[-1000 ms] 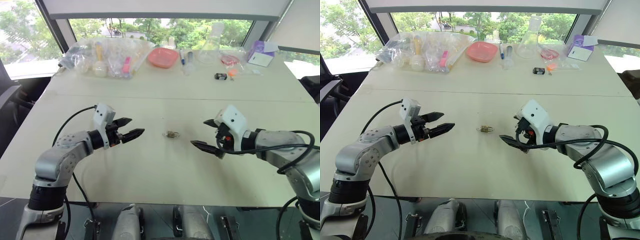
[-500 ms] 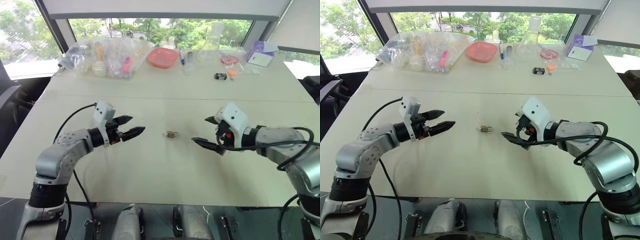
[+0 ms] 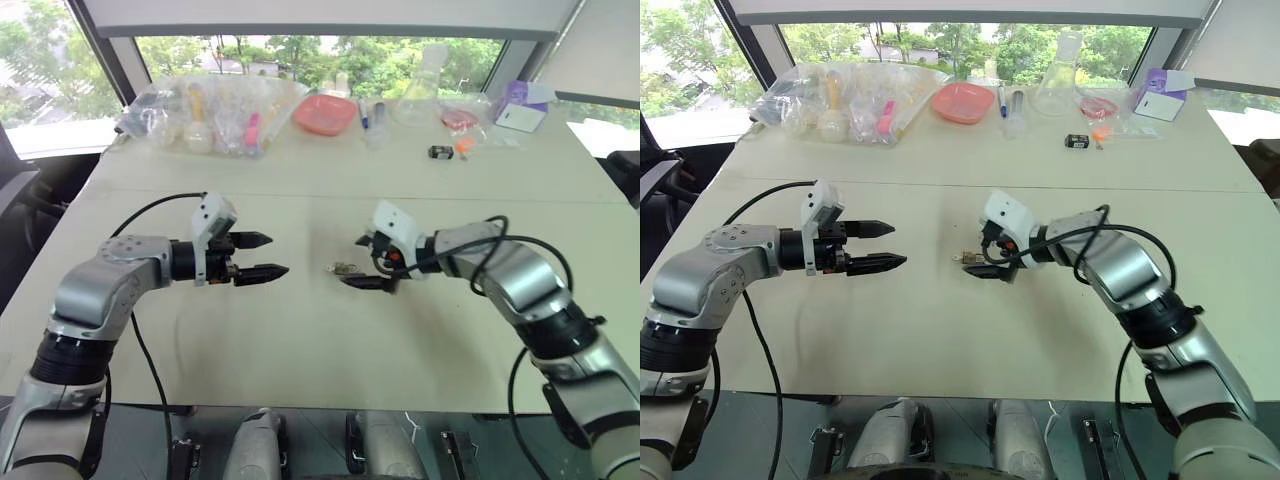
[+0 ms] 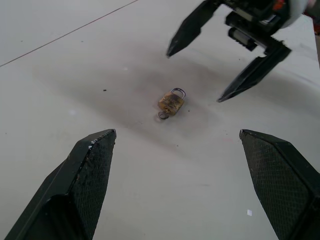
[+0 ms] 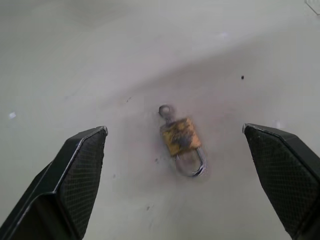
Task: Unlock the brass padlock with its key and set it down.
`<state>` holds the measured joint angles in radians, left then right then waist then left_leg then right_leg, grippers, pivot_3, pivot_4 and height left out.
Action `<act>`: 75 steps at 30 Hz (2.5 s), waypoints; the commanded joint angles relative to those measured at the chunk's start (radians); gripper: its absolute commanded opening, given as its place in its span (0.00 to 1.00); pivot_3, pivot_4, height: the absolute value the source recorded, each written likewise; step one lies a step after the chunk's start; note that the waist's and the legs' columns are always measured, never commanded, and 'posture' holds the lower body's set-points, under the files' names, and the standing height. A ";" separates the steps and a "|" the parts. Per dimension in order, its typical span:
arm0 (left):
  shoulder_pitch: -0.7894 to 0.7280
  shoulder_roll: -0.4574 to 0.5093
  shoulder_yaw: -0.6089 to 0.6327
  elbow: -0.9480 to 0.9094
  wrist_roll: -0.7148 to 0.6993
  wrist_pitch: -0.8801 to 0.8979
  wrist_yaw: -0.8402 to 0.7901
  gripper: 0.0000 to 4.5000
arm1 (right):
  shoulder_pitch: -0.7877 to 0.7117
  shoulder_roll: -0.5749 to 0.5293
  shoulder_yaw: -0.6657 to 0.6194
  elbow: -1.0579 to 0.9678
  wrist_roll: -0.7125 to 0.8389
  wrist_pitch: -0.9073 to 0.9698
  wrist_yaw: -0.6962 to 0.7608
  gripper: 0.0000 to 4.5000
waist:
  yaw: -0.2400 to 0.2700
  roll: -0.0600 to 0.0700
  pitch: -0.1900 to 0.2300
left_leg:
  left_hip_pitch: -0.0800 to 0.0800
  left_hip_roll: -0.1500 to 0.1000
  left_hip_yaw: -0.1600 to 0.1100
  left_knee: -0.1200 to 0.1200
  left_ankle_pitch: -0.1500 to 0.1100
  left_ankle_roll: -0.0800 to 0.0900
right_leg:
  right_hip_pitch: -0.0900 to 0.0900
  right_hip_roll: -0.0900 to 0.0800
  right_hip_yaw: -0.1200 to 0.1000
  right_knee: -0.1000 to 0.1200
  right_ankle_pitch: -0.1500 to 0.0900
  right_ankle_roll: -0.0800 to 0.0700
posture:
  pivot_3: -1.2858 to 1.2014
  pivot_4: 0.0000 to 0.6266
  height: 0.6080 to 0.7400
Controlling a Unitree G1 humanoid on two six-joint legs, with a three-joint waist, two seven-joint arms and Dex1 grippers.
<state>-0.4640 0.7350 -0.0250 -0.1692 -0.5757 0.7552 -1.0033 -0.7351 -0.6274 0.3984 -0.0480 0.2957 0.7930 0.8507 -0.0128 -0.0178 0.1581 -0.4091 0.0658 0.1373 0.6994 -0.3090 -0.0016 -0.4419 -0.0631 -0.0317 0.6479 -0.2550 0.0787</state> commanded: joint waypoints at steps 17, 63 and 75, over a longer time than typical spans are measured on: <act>0.048 -0.030 0.013 -0.070 -0.003 -0.004 0.086 0.92 | -0.044 0.127 0.086 0.321 -0.235 -0.268 0.143 0.58 | -0.005 0.000 0.000 | 0.001 0.001 0.000 0.000 0.001 -0.001 | 0.001 0.000 0.000 0.001 0.000 0.000 | 0.52 0.24 0.95; -0.355 -0.289 0.047 0.553 -0.005 -0.103 -0.168 0.01 | 0.018 0.113 -0.082 -0.207 -0.447 -0.480 -0.070 0.15 | -0.001 0.000 0.000 | 0.000 0.000 0.003 0.000 0.002 -0.003 | 0.000 0.000 0.000 0.002 0.000 0.000 | 0.52 0.24 0.95; -0.304 -0.303 -0.085 0.573 0.343 -0.816 -0.150 0.01 | -0.009 0.118 -0.098 -0.177 -0.459 -0.496 -0.087 0.15 | 0.001 0.000 0.000 | 0.000 0.000 0.004 0.000 0.002 -0.003 | 0.000 0.000 0.000 0.001 0.000 0.000 | 0.52 0.24 0.95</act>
<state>-0.7765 0.4324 -0.0918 0.3873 -0.2839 0.0135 -1.1701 -0.7017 -0.5200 0.3442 -0.1888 -0.1703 0.3282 0.7872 -0.0115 -0.0173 0.1582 -0.4087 0.0658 0.1412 0.6996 -0.3071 -0.0049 -0.4418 -0.0629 -0.0322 0.6491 -0.2549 0.0789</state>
